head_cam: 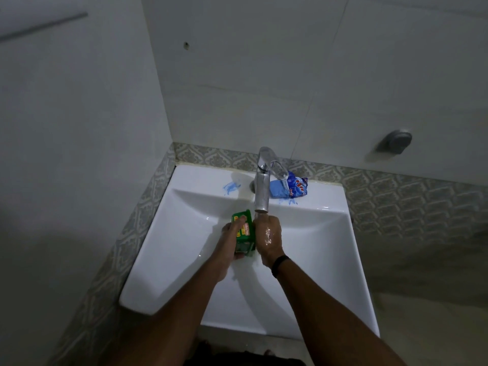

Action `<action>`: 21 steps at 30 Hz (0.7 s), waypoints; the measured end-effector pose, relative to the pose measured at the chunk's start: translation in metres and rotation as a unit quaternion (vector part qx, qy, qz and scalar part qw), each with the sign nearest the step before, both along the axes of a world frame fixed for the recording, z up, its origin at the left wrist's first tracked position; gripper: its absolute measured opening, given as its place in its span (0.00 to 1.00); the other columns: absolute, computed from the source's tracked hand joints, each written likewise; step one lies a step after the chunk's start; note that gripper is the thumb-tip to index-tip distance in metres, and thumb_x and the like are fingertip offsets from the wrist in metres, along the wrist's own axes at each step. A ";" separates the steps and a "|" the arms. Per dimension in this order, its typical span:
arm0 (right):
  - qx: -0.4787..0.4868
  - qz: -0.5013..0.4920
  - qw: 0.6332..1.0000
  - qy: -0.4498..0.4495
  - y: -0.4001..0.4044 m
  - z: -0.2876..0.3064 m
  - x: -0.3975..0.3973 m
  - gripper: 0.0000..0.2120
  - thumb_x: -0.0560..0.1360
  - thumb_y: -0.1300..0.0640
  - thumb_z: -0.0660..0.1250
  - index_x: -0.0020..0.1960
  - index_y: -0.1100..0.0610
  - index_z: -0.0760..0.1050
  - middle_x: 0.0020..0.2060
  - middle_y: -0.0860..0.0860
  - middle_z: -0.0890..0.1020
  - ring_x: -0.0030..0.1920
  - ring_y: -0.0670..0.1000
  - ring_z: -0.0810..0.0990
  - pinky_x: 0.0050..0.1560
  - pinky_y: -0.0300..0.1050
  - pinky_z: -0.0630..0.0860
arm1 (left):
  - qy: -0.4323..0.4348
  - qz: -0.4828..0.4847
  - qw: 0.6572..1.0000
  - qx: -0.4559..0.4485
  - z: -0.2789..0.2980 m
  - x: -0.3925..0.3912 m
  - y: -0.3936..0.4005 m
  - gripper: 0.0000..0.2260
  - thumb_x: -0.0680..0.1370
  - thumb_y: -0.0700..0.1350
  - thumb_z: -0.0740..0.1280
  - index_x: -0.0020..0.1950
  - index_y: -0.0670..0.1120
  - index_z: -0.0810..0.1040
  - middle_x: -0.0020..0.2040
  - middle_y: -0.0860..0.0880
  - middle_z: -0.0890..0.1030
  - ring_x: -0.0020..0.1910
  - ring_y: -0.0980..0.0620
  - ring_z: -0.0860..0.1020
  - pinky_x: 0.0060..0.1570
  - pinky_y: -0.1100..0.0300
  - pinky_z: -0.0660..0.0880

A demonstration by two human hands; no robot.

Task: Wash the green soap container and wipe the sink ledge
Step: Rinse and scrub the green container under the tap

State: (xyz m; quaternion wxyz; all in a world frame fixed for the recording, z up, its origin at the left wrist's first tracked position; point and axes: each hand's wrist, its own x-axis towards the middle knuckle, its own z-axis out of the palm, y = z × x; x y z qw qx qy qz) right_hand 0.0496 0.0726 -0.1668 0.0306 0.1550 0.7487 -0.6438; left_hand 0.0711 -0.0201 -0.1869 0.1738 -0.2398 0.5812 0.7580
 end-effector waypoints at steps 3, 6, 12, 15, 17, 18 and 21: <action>-0.094 -0.064 0.992 -0.058 0.011 0.000 0.006 0.17 0.78 0.56 0.53 0.32 0.55 0.68 0.28 0.53 0.71 0.28 0.49 0.70 0.27 0.40 0.64 | 0.032 -0.005 0.999 0.019 0.010 -0.002 0.008 0.19 0.79 0.57 0.61 0.67 0.50 0.71 0.55 0.45 0.80 0.54 0.47 0.79 0.53 0.50 0.78; -0.044 -0.106 0.990 -0.083 0.026 -0.011 0.017 0.19 0.78 0.48 0.58 0.35 0.58 0.75 0.31 0.52 0.75 0.29 0.48 0.69 0.29 0.42 0.64 | 0.064 -0.026 0.998 0.008 0.021 -0.004 0.017 0.17 0.80 0.57 0.59 0.66 0.52 0.71 0.56 0.44 0.79 0.54 0.46 0.79 0.51 0.51 0.77; -0.038 0.002 0.984 -0.173 0.042 -0.022 0.032 0.16 0.80 0.52 0.56 0.49 0.63 0.77 0.32 0.54 0.74 0.25 0.46 0.63 0.24 0.37 0.60 | 0.076 -0.074 0.994 -0.039 0.028 -0.003 0.035 0.18 0.81 0.59 0.54 0.63 0.51 0.73 0.54 0.46 0.80 0.53 0.48 0.79 0.50 0.52 0.78; -0.010 -0.025 0.983 -0.180 0.044 -0.027 0.034 0.13 0.78 0.56 0.58 0.43 0.62 0.77 0.32 0.56 0.78 0.23 0.47 0.64 0.24 0.37 0.59 | 0.038 -0.060 0.992 -0.104 0.026 -0.008 0.034 0.17 0.81 0.59 0.54 0.51 0.51 0.78 0.50 0.46 0.82 0.50 0.48 0.80 0.54 0.52 0.77; 0.004 -0.037 0.981 -0.192 0.045 -0.029 0.036 0.12 0.78 0.58 0.58 0.42 0.62 0.76 0.30 0.55 0.78 0.23 0.47 0.65 0.23 0.36 0.59 | 0.046 -0.043 0.986 -0.155 0.024 -0.009 0.033 0.17 0.81 0.59 0.56 0.50 0.49 0.79 0.50 0.45 0.82 0.50 0.46 0.80 0.55 0.50 0.77; 0.004 -0.035 0.980 -0.198 0.045 -0.029 0.037 0.12 0.78 0.59 0.57 0.41 0.62 0.76 0.29 0.55 0.77 0.23 0.47 0.65 0.23 0.36 0.59 | 0.058 -0.034 0.983 -0.169 0.023 -0.010 0.034 0.17 0.80 0.59 0.57 0.48 0.49 0.79 0.49 0.44 0.83 0.50 0.45 0.81 0.54 0.49 0.77; -0.010 -0.008 0.971 -0.240 0.042 -0.027 0.040 0.14 0.79 0.61 0.53 0.38 0.61 0.73 0.27 0.53 0.74 0.22 0.47 0.64 0.23 0.36 0.59 | 0.097 -0.025 0.975 -0.197 0.029 -0.013 0.038 0.12 0.82 0.52 0.58 0.47 0.48 0.77 0.49 0.44 0.82 0.47 0.47 0.80 0.44 0.56 0.77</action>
